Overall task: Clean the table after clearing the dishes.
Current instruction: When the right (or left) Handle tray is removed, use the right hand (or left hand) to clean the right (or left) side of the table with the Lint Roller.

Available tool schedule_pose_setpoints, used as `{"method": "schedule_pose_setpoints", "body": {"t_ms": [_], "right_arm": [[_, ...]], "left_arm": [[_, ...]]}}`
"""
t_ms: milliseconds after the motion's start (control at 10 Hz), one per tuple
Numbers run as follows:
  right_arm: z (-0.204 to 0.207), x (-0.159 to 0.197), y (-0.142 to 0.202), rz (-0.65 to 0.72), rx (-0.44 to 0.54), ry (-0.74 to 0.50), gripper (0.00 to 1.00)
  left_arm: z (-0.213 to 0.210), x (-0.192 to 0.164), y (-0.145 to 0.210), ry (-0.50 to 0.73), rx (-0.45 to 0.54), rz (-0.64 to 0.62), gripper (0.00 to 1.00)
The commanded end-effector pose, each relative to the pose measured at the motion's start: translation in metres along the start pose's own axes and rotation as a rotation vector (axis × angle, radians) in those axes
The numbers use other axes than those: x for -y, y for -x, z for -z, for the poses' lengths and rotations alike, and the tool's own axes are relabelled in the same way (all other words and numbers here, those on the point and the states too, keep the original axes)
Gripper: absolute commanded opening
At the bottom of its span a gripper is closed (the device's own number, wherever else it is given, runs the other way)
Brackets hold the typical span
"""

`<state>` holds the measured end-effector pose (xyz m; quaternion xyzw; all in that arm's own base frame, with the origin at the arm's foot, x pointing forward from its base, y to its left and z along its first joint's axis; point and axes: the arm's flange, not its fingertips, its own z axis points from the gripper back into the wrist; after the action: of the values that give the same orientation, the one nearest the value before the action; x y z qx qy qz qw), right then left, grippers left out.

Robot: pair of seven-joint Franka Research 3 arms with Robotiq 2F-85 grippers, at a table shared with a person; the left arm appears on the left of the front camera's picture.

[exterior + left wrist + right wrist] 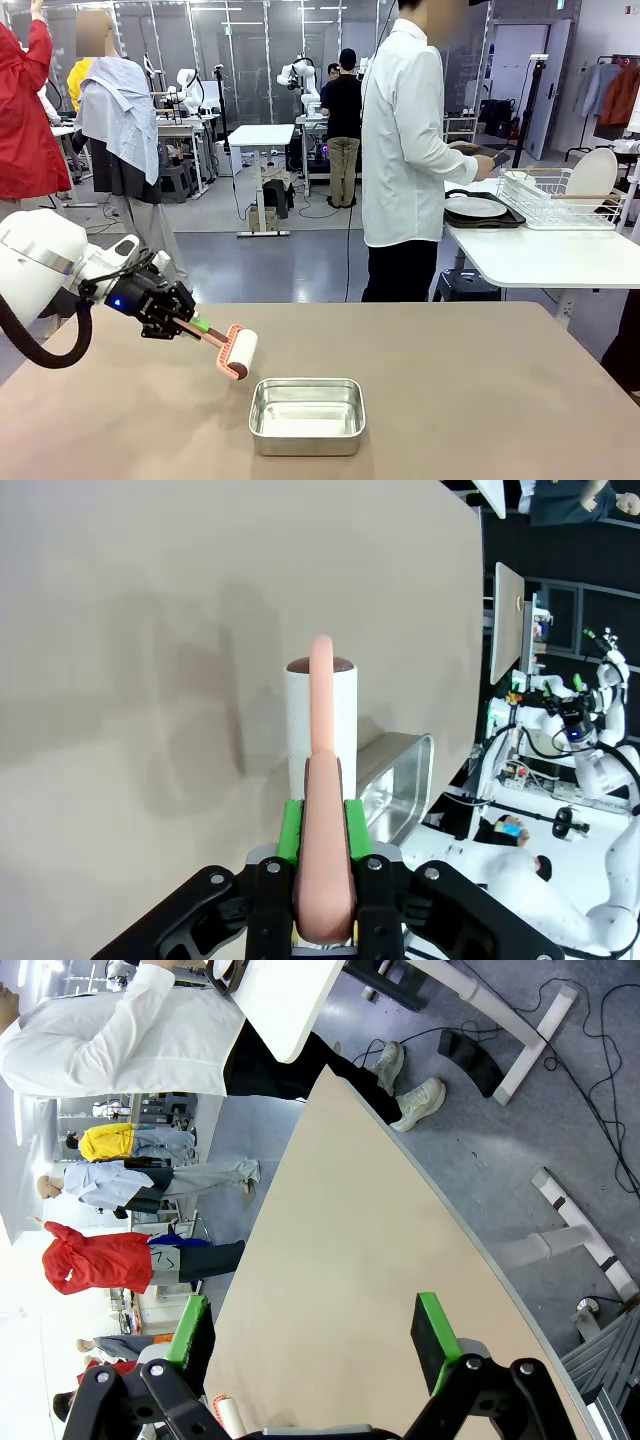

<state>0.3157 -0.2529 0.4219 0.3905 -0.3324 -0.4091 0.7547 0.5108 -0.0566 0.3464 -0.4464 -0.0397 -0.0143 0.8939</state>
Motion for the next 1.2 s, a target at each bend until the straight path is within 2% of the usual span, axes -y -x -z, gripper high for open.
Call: {"method": "schedule_pose_setpoints", "body": {"t_ms": [0, 400, 800, 1100], "right_arm": [[-0.002, 0.000, -0.001, -0.006, -0.006, 0.001, 1.00], [-0.002, 0.000, -0.001, -0.006, -0.006, 0.001, 1.00], [-0.002, 0.000, -0.001, -0.006, -0.006, 0.001, 1.00], [-0.002, 0.000, -0.001, -0.006, -0.006, 0.001, 1.00]], "left_arm": [[0.010, -0.014, 0.003, 0.029, 0.026, -0.001, 0.20], [0.005, -0.056, -0.002, 0.049, 0.073, -0.095, 0.20], [-0.010, -0.079, -0.010, 0.044, 0.072, -0.064, 0.20], [-0.031, -0.083, -0.012, -0.032, -0.017, -0.048, 0.20]]}}
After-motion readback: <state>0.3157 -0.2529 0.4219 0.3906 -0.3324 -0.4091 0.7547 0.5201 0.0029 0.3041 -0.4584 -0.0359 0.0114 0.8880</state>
